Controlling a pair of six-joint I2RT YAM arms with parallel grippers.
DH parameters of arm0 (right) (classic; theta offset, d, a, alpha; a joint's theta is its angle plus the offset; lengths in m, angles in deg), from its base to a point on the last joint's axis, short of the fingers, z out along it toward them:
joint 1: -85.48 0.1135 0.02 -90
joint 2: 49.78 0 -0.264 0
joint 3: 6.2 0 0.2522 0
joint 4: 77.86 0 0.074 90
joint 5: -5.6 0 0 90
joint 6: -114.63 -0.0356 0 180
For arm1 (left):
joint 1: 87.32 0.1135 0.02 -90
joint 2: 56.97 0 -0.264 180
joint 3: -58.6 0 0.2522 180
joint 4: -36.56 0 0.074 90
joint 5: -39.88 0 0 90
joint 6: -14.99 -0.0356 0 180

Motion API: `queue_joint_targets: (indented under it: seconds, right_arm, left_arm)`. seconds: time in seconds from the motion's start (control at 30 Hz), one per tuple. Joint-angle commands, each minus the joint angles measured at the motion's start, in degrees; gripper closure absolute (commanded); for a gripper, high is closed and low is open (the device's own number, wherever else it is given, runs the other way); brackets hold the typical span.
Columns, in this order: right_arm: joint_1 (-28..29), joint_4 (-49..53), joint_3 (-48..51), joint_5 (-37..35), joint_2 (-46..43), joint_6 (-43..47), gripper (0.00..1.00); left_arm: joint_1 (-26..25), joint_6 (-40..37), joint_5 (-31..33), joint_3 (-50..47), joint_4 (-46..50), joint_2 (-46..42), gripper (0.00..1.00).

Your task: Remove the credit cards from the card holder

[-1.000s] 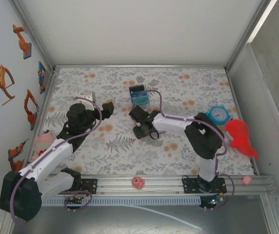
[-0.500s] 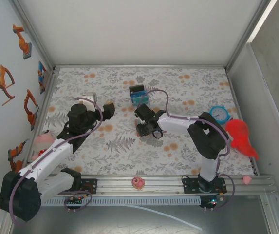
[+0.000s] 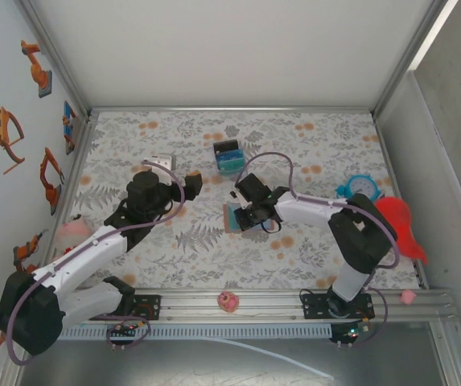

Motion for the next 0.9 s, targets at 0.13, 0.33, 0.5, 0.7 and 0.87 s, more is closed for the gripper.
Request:
queue_joint_targets:
  seconds: [0.13,0.33,0.5,0.7,0.87]
  right_arm:
    - [0.12,-1.17,4.34,-1.27,-4.79,-1.15,0.83]
    - [-0.13,-0.40,5.44,-8.69,-5.29,-4.60,0.72]
    - [-0.89,0.15,6.28,-13.37,-6.55,-7.22,0.71]
    - [-3.98,1.01,7.55,-14.99,-7.06,-9.13,0.71]
    - [-7.14,0.98,9.16,-13.91,-7.98,-9.40,0.71]
  left_arm:
    - [-6.09,0.70,10.44,2.58,-0.35,4.19,0.03]
    - [-8.64,1.65,11.30,3.98,-0.62,8.71,0.03]
    - [-9.64,1.72,11.67,4.80,-0.02,12.34,0.03]
    - [-10.18,-0.44,10.27,7.68,4.98,17.77,0.03]
    - [-10.41,-2.03,7.14,9.26,8.49,21.86,0.03]
